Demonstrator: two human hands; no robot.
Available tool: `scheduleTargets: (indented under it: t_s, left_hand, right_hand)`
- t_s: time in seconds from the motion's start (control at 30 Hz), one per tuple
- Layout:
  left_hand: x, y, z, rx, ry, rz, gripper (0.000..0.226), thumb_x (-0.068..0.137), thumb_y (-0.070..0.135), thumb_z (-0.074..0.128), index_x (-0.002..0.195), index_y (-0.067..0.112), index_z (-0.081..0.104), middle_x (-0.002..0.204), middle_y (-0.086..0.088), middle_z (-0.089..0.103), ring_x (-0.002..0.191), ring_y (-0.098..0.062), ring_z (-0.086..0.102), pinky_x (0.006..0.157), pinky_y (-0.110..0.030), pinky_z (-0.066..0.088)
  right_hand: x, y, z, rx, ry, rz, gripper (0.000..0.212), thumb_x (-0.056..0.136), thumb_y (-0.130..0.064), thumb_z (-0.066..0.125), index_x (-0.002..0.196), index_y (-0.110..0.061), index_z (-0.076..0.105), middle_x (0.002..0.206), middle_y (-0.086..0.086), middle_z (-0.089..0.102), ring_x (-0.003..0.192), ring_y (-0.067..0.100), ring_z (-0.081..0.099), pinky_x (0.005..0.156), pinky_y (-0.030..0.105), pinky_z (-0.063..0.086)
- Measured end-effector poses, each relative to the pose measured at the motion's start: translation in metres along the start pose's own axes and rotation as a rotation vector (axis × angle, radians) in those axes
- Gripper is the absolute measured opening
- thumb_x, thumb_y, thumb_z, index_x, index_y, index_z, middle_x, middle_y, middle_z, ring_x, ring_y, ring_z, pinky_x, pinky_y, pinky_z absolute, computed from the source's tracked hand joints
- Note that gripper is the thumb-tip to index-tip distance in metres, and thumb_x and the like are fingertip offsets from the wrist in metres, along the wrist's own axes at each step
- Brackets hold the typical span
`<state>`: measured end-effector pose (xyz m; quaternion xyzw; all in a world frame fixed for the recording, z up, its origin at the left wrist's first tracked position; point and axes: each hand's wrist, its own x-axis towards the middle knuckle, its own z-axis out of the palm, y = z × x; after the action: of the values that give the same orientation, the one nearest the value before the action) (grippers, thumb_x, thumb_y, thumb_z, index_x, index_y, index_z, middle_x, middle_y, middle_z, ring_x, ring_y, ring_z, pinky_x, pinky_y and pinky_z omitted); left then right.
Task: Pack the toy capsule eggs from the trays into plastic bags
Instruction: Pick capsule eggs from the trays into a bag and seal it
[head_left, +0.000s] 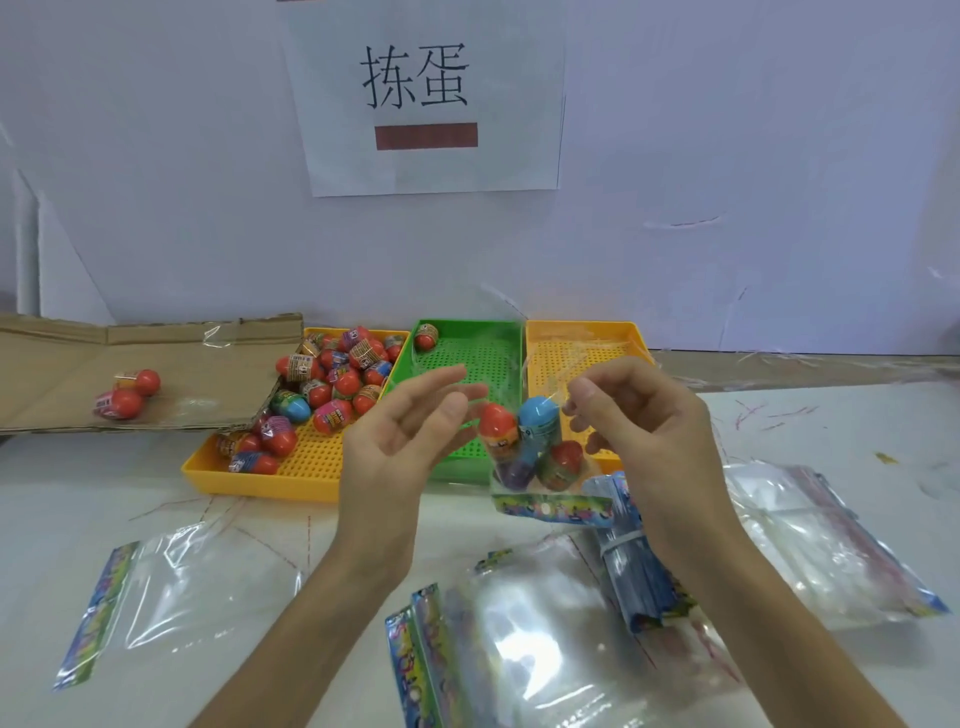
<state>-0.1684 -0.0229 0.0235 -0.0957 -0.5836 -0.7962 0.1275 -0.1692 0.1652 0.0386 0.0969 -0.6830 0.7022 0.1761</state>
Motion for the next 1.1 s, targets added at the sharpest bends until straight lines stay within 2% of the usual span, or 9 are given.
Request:
scheduleTargets:
  t_s: [0.2,0.3,0.37,0.53,0.63,0.77,0.83,0.97,1.1]
  left_hand:
    - [0.003,-0.001,-0.005,0.035,0.042,0.018,0.013,0.073,0.029,0.088,0.08,0.025,0.078,0.084,-0.006,0.076,0.082,-0.016,0.071,0.073,-0.023,0.056]
    - [0.006,0.003,-0.011,0.073,0.023,0.157,0.01,0.074,0.032,0.083,0.08,0.028,0.076,0.078,0.002,0.071,0.076,-0.013,0.064,0.073,-0.023,0.054]
    - [0.008,0.004,-0.011,0.143,-0.011,0.222,0.009,0.075,0.034,0.08,0.08,0.03,0.075,0.076,0.007,0.069,0.075,-0.01,0.063,0.073,-0.021,0.053]
    - [0.016,0.01,-0.016,0.121,0.045,0.239,0.01,0.073,0.037,0.08,0.081,0.033,0.076,0.079,0.01,0.069,0.079,-0.01,0.063,0.079,-0.023,0.053]
    - [0.013,0.008,-0.018,0.075,0.043,0.158,0.02,0.068,0.042,0.084,0.081,0.03,0.076,0.079,0.001,0.07,0.08,-0.016,0.065,0.083,-0.034,0.053]
    - [0.01,0.007,-0.014,0.022,-0.025,0.083,0.021,0.068,0.038,0.086,0.079,0.026,0.073,0.078,-0.004,0.07,0.075,-0.019,0.07,0.069,-0.029,0.057]
    - [0.009,0.005,-0.011,0.011,-0.072,0.039,0.018,0.07,0.029,0.088,0.078,0.024,0.073,0.076,-0.004,0.068,0.072,-0.017,0.068,0.064,-0.025,0.055]
    - [0.004,0.003,-0.004,-0.045,-0.164,-0.037,0.018,0.068,0.031,0.087,0.078,0.023,0.074,0.071,0.0,0.066,0.068,-0.011,0.065,0.061,-0.02,0.053]
    - [0.001,-0.002,-0.001,-0.11,-0.151,-0.187,0.065,0.055,0.059,0.093,0.099,0.018,0.071,0.089,-0.007,0.065,0.077,-0.018,0.066,0.067,-0.029,0.057]
  right_hand:
    - [-0.001,-0.002,0.0,0.0,-0.048,-0.006,0.011,0.093,-0.013,0.07,0.082,-0.013,0.069,0.077,0.005,0.071,0.073,0.012,0.065,0.068,0.021,0.05]
    - [-0.003,-0.006,0.001,-0.024,-0.07,-0.046,0.011,0.089,-0.021,0.074,0.081,-0.015,0.069,0.081,0.007,0.07,0.079,0.012,0.064,0.072,0.026,0.049]
    - [-0.003,-0.006,0.003,-0.05,-0.119,-0.047,0.012,0.089,-0.014,0.075,0.08,-0.014,0.069,0.079,0.004,0.068,0.078,0.01,0.063,0.071,0.024,0.048]
    - [0.0,-0.007,0.002,-0.031,-0.103,-0.092,0.01,0.088,-0.013,0.072,0.079,-0.012,0.068,0.076,0.0,0.067,0.077,0.009,0.062,0.07,0.02,0.05]
    - [-0.001,-0.003,0.001,-0.041,-0.156,-0.046,0.011,0.088,-0.015,0.077,0.085,-0.012,0.067,0.081,-0.005,0.068,0.081,0.007,0.064,0.073,0.02,0.051]
    - [-0.003,-0.003,0.004,0.041,-0.302,0.092,0.059,0.066,-0.046,0.08,0.118,-0.026,0.061,0.107,-0.001,0.07,0.097,0.015,0.067,0.079,0.03,0.055]
    - [-0.004,-0.001,0.008,0.006,-0.353,0.156,0.067,0.059,-0.049,0.083,0.121,-0.033,0.063,0.108,-0.004,0.07,0.099,0.017,0.068,0.084,0.039,0.056]
    - [-0.008,-0.002,0.013,0.061,-0.44,0.158,0.029,0.074,-0.032,0.084,0.101,-0.024,0.078,0.1,0.012,0.074,0.093,0.039,0.069,0.082,0.054,0.057]
    - [-0.009,-0.003,0.014,0.154,-0.286,0.149,0.008,0.077,-0.022,0.078,0.084,-0.019,0.08,0.085,0.008,0.074,0.079,0.022,0.071,0.07,0.036,0.058]
